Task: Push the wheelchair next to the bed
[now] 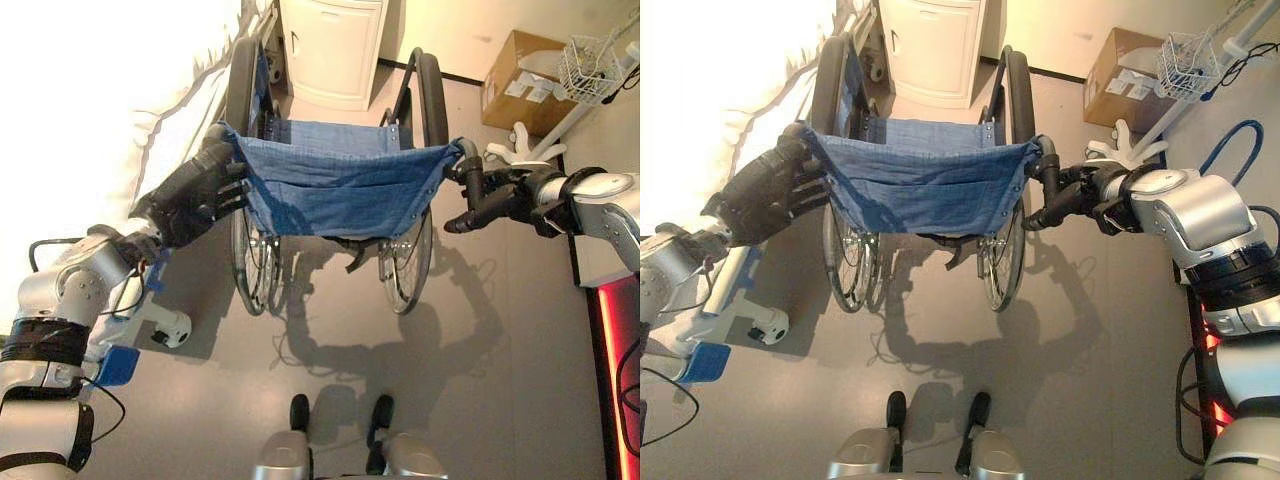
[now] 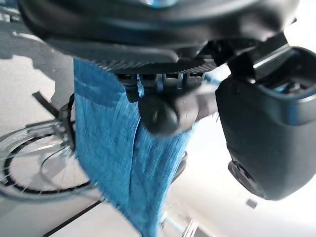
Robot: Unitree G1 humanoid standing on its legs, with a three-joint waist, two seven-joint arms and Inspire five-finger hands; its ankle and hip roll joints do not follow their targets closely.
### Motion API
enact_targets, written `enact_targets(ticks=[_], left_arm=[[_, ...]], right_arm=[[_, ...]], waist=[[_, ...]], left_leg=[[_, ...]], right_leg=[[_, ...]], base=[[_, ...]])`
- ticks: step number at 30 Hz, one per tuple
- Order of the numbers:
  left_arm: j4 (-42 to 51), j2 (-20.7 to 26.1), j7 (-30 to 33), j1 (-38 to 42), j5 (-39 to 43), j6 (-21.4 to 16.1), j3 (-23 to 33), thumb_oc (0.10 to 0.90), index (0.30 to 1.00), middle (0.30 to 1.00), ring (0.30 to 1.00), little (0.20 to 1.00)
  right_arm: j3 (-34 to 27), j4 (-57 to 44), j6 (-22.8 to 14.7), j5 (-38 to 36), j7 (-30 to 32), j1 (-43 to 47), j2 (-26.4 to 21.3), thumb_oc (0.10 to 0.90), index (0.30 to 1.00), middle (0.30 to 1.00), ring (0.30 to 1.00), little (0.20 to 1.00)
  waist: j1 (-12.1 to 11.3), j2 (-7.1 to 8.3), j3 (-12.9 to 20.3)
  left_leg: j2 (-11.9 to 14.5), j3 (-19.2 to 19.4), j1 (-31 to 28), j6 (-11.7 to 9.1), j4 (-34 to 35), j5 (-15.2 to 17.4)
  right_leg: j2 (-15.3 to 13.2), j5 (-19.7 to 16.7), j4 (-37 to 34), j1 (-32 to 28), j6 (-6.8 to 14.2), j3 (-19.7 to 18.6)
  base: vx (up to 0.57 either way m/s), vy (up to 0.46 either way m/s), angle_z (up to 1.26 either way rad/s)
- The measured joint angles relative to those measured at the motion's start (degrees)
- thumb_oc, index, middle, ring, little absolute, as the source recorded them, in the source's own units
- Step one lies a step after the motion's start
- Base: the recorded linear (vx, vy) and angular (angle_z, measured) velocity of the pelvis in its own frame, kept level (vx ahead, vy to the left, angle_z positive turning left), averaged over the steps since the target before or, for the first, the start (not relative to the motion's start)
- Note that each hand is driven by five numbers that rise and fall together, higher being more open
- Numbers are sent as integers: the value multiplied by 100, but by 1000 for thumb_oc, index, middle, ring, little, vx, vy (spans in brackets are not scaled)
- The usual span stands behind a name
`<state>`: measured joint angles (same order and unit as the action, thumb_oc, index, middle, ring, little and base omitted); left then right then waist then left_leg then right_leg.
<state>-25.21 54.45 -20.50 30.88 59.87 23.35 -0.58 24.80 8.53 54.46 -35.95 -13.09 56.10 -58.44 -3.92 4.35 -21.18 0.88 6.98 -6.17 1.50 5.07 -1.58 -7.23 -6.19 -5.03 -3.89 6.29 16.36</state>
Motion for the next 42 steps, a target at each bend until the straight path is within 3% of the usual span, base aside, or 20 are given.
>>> enact_targets(ticks=[4, 7, 10, 14, 19, 22, 28, 30, 36, 40, 42], left_arm=[[386, 23, 8, -386, -195, -71, 338, 800, 900, 900, 900, 900], [450, 26, 79, -528, -342, -133, 494, 800, 900, 900, 900, 900], [713, 28, 214, -1003, -380, -332, 1162, 800, 900, 900, 900, 900], [999, 32, 489, -1652, -373, -721, 2529, 800, 900, 900, 900, 900], [1255, 22, 564, -2570, -333, -793, 3348, 800, 900, 900, 900, 900], [1295, -56, 569, -3074, -332, -793, 3466, 800, 900, 900, 900, 900], [1341, -708, 547, -3854, -275, -781, 3511, 800, 900, 900, 900, 900], [1328, -1108, 538, -4187, -94, -780, 3563, 800, 900, 900, 900, 900], [701, -1788, 515, -4649, -106, -559, 3460, 800, 900, 900, 900, 900], [508, -2303, 480, -4845, -315, -358, 2944, 800, 900, 900, 900, 900], [123, -2502, 452, -4844, -533, -80, 2231, 800, 900, 900, 900, 900]], right_arm=[[-747, -128, -173, -252, 90, -520, 0, 800, 900, 900, 900, 900], [-930, -235, -223, -294, 148, -674, -4, 800, 900, 900, 900, 900], [-1639, -463, -410, -420, 268, -1216, -21, 800, 900, 900, 900, 900], [-2841, -501, -767, -558, 434, -2157, -67, 800, 900, 900, 900, 900], [-3860, -545, -943, -617, 558, -3376, -92, 800, 900, 900, 900, 900], [-4169, -565, -1092, -731, 591, -3977, 27, 800, 900, 900, 900, 900], [-4744, -660, -1461, -744, 934, -5157, 635, 800, 900, 900, 900, 900], [-5143, -632, -1514, -789, 1012, -5548, 1079, 800, 900, 900, 900, 900], [-5171, 92, -1625, -788, 1319, -6349, 1673, 800, 900, 900, 900, 900], [-5281, 763, -1995, -1002, 1665, -6787, 2474, 800, 900, 900, 900, 900], [-5084, 1521, -2132, -1205, 1823, -6788, 2876, 800, 900, 900, 900, 900]], waist=[[-20, 0, 0], [-21, 0, 0], [-35, 0, 0], [-120, -41, 45], [-219, -142, 249], [-242, -163, 435], [-223, -91, 823], [-176, -90, 946], [-26, -144, 1317], [-27, -151, 1423], [-22, -158, 1433]], left_leg=[[3, -25, 11, -10, 0, -7], [7, -25, 12, -18, 0, -8], [13, -46, 25, -28, -1, -7], [18, -143, 49, -31, -2, -7], [22, -203, 68, -36, 2, -2], [31, -198, 72, -38, 4, 0], [-28, -139, 72, -72, 10, 26], [-23, -100, 93, -86, 13, 34], [23, -65, 86, -92, 50, 71], [0, -60, 105, -112, 50, 59], [-9, -63, 102, -110, 50, 59]], right_leg=[[6, 8, 0, -6, -11, 0], [10, 16, 0, -5, -24, 0], [18, 44, 0, -8, -63, -2], [16, 46, -1, -28, -65, -8], [11, 48, -2, -63, -64, -21], [16, 50, -2, -67, -61, -36], [-79, 240, -3, -67, 89, -86], [-81, 305, -3, -65, 133, -177], [-40, 346, -6, -59, 130, -211], [-61, 352, -6, -42, 140, -206], [-69, 355, -6, -45, 146, -199]], base=[[-13, -13, 2], [0, 0, 0], [-9, -12, 6], [-13, -12, 12], [-16, -9, 14], [-7, 0, 4], [-28, -1, -5], [-52, 10, -9], [-34, 15, -3], [-23, 4, 0], [0, 0, 0]])
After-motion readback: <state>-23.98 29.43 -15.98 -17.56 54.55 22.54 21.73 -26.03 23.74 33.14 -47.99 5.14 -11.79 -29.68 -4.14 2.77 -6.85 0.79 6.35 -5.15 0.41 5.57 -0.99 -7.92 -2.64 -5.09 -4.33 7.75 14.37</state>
